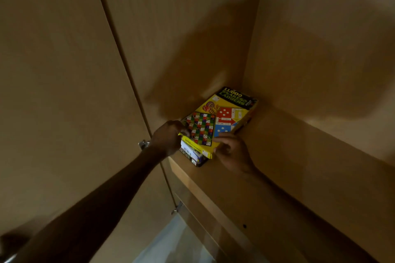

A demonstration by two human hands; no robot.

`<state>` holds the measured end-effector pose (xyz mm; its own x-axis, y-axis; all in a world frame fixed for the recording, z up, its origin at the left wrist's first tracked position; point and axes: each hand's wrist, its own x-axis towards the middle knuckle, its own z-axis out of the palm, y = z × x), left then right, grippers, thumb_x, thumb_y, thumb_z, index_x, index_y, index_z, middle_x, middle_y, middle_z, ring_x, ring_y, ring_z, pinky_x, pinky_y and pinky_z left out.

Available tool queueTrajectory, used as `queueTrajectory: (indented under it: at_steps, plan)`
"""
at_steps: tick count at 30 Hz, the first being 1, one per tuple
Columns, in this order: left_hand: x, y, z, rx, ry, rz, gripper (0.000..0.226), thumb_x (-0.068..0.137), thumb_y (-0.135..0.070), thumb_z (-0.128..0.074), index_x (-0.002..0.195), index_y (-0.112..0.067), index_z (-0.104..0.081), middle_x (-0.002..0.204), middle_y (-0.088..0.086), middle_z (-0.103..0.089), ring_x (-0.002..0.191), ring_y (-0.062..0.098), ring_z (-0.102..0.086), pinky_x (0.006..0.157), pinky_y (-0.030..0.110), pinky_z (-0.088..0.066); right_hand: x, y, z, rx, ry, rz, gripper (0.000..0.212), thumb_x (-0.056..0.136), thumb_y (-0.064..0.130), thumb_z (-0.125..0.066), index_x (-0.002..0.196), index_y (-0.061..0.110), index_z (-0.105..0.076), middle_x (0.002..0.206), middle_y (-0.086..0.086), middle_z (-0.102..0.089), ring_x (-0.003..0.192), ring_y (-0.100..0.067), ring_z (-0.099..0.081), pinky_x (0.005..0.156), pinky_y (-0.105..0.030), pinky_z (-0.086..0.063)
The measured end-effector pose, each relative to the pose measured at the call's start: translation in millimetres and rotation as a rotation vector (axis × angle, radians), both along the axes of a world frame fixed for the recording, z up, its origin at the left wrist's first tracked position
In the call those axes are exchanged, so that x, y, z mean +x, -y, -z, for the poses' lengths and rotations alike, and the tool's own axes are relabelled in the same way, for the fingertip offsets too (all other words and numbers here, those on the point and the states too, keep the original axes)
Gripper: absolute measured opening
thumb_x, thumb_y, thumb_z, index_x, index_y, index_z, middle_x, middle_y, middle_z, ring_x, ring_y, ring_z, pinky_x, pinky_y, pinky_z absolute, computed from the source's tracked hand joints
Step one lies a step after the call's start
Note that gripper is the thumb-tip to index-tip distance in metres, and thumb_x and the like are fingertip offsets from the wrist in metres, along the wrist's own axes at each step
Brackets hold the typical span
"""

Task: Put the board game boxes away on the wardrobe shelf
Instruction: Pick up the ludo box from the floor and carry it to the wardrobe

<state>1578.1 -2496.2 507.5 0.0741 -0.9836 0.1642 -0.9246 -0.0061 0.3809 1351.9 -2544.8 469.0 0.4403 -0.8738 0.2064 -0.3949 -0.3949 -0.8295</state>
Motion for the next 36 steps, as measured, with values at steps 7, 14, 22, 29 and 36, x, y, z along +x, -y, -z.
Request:
queueTrajectory:
  at_steps: [7, 14, 22, 29, 36]
  plan:
    - [-8.9, -18.7, 4.5, 0.014, 0.005, -0.095, 0.054, 0.075, 0.005, -0.058, 0.123, -0.021, -0.064, 0.133, 0.007, -0.058, 0.122, 0.027, -0.053, 0.097, 0.037, -0.05, 13.7, -4.0, 3.9, -0.03, -0.132, -0.072, 0.035, 0.081, 0.005, -0.064, 0.115, 0.014, -0.07, 0.137, -0.008, -0.047, 0.132, -0.022, -0.037, 0.101, -0.03, -0.041]
    - [-4.7, -31.9, 9.8, 0.104, -0.029, -0.159, 0.065, 0.081, 0.0, -0.056, 0.141, -0.025, -0.046, 0.149, 0.003, -0.043, 0.136, 0.022, -0.038, 0.107, 0.03, -0.036, 29.6, -12.2, 6.1, 0.001, -0.222, -0.105, 0.048, 0.081, 0.004, -0.06, 0.127, 0.018, -0.062, 0.148, -0.006, -0.032, 0.141, -0.028, -0.021, 0.111, -0.041, -0.037]
    - [-22.4, -104.7, 44.3, -0.022, -0.473, -0.387, 0.041, 0.085, -0.017, -0.066, 0.126, -0.021, -0.062, 0.126, -0.003, -0.063, 0.11, 0.015, -0.06, 0.085, 0.026, -0.048, 17.9, -40.8, 15.8, -0.061, 0.003, -0.037, 0.032, 0.083, 0.003, -0.062, 0.112, 0.014, -0.068, 0.133, -0.006, -0.048, 0.129, -0.024, -0.043, 0.1, -0.035, -0.047]
    - [-43.8, -230.2, 82.1, -0.056, -0.716, -0.602, 0.032, 0.088, -0.008, -0.063, 0.12, -0.013, -0.065, 0.111, -0.002, -0.067, 0.093, 0.004, -0.063, 0.068, 0.002, -0.045, 27.0, -128.4, 43.7, 0.077, 0.029, -0.183, 0.031, 0.083, 0.011, -0.065, 0.114, 0.016, -0.066, 0.115, 0.002, -0.06, 0.106, -0.014, -0.061, 0.084, -0.04, -0.056]
    - [-50.0, -404.4, 111.7, -0.138, -0.836, -0.914, 0.03, 0.086, -0.003, -0.063, 0.113, -0.013, -0.068, 0.107, -0.002, -0.07, 0.085, 0.003, -0.065, 0.072, 0.008, -0.046, 64.8, -274.5, 68.7, 0.268, -0.155, -0.472, 0.039, 0.085, 0.019, -0.065, 0.123, 0.02, -0.062, 0.115, 0.004, -0.064, 0.099, -0.007, -0.062, 0.085, -0.025, -0.053]
